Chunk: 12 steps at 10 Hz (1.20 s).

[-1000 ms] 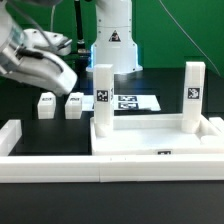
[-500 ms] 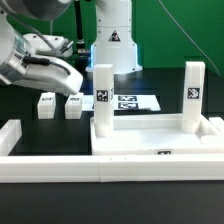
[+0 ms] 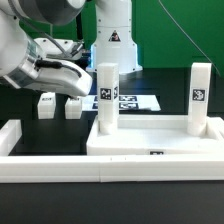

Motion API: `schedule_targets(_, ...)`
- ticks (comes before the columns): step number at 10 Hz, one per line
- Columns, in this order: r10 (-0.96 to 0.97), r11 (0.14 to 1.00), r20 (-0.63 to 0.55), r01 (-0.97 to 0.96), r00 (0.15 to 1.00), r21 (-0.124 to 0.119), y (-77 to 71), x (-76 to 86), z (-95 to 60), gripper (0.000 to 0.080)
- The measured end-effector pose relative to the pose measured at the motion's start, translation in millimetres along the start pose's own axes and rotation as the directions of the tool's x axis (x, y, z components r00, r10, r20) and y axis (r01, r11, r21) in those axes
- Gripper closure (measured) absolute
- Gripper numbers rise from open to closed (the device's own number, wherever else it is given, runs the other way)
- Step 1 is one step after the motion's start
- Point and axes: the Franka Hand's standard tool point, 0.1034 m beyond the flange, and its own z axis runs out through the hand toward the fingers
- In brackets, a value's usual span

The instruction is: Assemble desk

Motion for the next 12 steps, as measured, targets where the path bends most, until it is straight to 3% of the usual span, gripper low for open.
schedule_targets(4, 0.000, 1.000, -0.027, 0.000, 1.000, 0.003, 4.5, -5.5, 27.8, 0.0150)
schedule_targets(6, -0.003, 1.000, -0.031, 0.003, 1.000, 0.004, 0.9, -2.5, 11.8, 0.0150)
schedule_targets(8, -0.003, 1.000, -0.028, 0.003, 1.000, 0.004, 1.0, -3.1, 13.0, 0.0150)
schedule_targets(12, 0.028, 0.999, 0.012, -0.028, 1.000, 0.019, 5.2, -15.4, 33.0, 0.0150)
